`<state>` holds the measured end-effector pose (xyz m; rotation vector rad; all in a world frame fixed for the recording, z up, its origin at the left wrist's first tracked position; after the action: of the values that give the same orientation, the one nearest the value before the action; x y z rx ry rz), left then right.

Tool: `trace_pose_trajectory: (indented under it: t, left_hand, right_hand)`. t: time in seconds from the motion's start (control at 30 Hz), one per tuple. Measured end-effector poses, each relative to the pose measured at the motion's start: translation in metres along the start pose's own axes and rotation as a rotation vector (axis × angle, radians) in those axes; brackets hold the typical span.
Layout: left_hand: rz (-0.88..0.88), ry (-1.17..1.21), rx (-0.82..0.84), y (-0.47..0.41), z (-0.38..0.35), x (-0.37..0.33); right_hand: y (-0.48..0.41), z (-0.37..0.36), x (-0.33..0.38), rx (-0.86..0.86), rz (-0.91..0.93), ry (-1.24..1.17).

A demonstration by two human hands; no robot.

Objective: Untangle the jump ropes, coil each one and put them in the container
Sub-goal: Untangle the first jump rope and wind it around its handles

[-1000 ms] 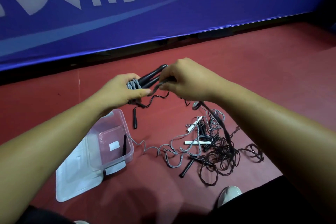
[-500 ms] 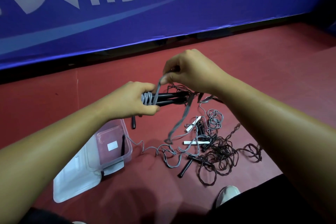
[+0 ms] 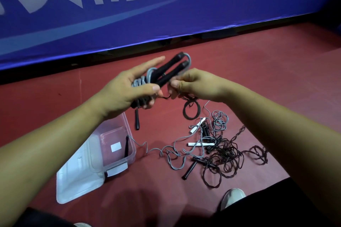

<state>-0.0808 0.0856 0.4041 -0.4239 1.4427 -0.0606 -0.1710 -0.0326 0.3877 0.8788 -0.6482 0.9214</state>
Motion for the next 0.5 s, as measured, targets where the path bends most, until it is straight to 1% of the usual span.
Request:
trace_pose_trajectory:
  t: [0.07, 0.13, 0.2, 0.27, 0.33, 0.4, 0.5]
  left_hand:
    - [0.02, 0.029, -0.122, -0.002, 0.01, 0.005]
    - [0.058, 0.085, -0.247, -0.003, 0.017, 0.011]
    - [0.098, 0.151, -0.381, -0.003, 0.026, 0.017]
    - [0.122, 0.186, -0.476, -0.003, 0.034, 0.021]
    - [0.145, 0.203, -0.526, -0.002, 0.041, 0.024]
    - [0.176, 0.211, -0.561, 0.0, 0.048, 0.029]
    - [0.192, 0.181, -0.537, 0.0, 0.051, 0.03]
  right_hand:
    - [-0.002, -0.001, 0.001, 0.005, -0.039, -0.08]
    - [-0.003, -0.001, 0.0, -0.012, -0.068, -0.09]
    - [-0.002, -0.002, 0.003, -0.051, -0.073, 0.004]
    - [0.0, -0.001, 0.006, -0.105, -0.074, 0.123]
    - [0.002, 0.001, 0.01, -0.132, -0.084, 0.178]
    - [0.005, 0.001, 0.013, -0.128, -0.086, 0.171]
    - [0.006, 0.0, 0.015, -0.126, -0.078, 0.198]
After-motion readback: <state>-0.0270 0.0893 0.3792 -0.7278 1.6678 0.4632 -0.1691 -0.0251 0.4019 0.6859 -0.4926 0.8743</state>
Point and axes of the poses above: each hand's wrist, its own y-axis away from the middle knuckle, its own z-axis out of the back of the hand, x = y × z, the point moved 8 cm from there along -y, towards the middle knuckle, and after that the axes turned 15 degrees about -z, right-handed, at the moved point
